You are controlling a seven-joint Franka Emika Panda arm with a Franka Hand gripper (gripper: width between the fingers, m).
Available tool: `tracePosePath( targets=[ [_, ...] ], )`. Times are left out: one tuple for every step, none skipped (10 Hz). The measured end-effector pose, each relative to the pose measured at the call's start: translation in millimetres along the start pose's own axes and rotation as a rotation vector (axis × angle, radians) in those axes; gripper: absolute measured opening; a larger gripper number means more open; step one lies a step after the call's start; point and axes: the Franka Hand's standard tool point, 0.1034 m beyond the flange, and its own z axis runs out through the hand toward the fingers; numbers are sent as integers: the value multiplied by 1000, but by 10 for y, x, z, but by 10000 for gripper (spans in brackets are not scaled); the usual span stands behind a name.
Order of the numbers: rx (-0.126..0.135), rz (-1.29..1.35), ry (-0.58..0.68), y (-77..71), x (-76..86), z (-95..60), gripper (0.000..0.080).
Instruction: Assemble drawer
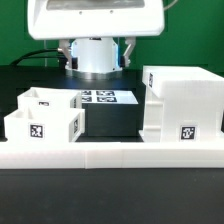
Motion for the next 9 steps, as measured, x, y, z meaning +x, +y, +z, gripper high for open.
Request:
tracePosePath(
  targets=[
    [-2,6,-9,88,-8,91,649],
    [6,25,-10,210,-22,178,649],
    [11,41,-8,275,-31,235,649],
    [9,37,10,274,-29,264,649],
    [10,37,8,266,-35,265,649],
    [10,37,7,269,-36,267,649],
    [10,37,7,269,-36,268,649],
    [6,40,10,297,-34,296,649],
    [-6,49,7,375,-43,403,649]
  ],
)
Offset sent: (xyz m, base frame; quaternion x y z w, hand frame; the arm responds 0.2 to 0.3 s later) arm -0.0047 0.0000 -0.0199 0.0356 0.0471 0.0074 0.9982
